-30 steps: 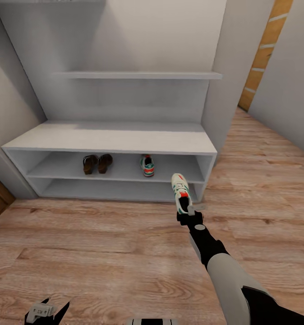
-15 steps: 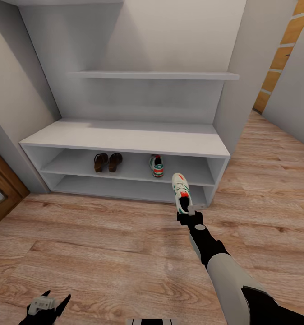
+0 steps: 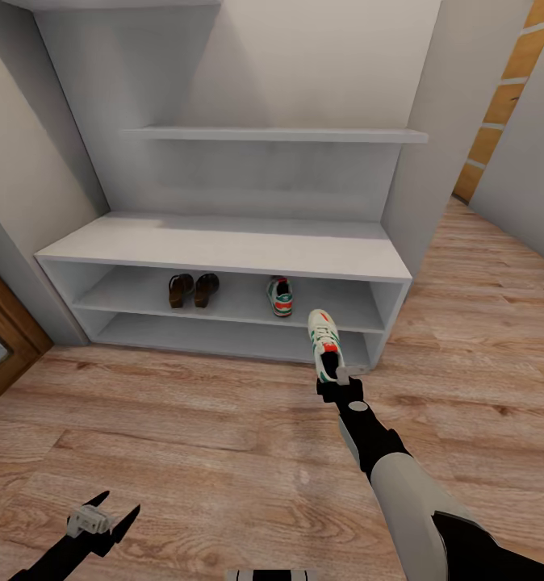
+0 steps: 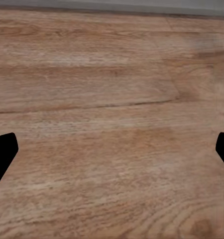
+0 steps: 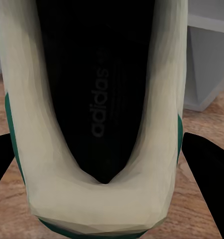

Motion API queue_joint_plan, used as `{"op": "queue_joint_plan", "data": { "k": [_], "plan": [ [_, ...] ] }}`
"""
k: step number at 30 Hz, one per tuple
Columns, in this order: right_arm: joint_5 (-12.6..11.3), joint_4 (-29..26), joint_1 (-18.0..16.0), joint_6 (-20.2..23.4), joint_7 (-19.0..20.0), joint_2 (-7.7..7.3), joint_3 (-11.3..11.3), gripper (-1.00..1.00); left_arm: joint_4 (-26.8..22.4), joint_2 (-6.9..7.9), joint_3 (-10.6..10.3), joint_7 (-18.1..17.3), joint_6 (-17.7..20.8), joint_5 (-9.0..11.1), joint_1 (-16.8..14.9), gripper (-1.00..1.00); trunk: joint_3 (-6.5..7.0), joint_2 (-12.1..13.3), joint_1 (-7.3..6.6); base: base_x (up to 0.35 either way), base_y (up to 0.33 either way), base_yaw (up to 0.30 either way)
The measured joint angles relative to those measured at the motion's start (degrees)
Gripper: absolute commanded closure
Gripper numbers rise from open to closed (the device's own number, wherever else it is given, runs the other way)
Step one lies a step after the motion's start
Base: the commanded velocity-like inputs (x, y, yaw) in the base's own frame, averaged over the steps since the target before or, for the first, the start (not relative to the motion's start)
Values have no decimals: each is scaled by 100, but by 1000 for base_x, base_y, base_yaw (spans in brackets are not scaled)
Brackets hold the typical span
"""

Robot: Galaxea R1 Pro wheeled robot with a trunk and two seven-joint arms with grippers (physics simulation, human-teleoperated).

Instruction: Pick up the two gym shoes and the two sandals from the corridor floor and place them onto the hallstand (shoe rack) in the corridor, making sure they are on the rack and not on the floor. Arrange them so the two gym shoes are next to each other and the two sandals are next to each other.

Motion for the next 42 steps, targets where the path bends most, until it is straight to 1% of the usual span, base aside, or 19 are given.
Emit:
{"op": "queue_joint_plan", "data": {
  "k": [7,17,21,28,31,38,42],
  "plan": [
    [0,5,0,5,-1,0,-1,100,11,0,6,-55,-4,-1,1,-100,-11,0,0,0,0,64],
    [-6,-2,0,6,0,0,-1,100,22,0,8,-63,-11,-1,0,-100,-76,0,0,6,0,95],
    [-5,-5,0,5,0,0,0,100,23,0,9,-57,-12,-1,0,-100,-84,0,-2,198,0,12],
    [-9,-12,0,0,0,0,0,100,23,0,12,-56,-12,-1,0,-100,-86,0,-3,315,0,-4],
    [-10,-14,1,5,0,-1,-1,100,24,0,14,-56,-12,-2,-1,-100,-87,0,-3,283,0,-161],
    [-5,-13,1,-2,0,0,0,100,29,0,17,-56,-12,-1,0,-100,-95,0,0,70,0,-58],
    [-7,-13,0,-1,0,0,0,100,31,0,18,-56,-12,-1,0,-100,-95,0,-3,236,0,-4]
  ]
}}
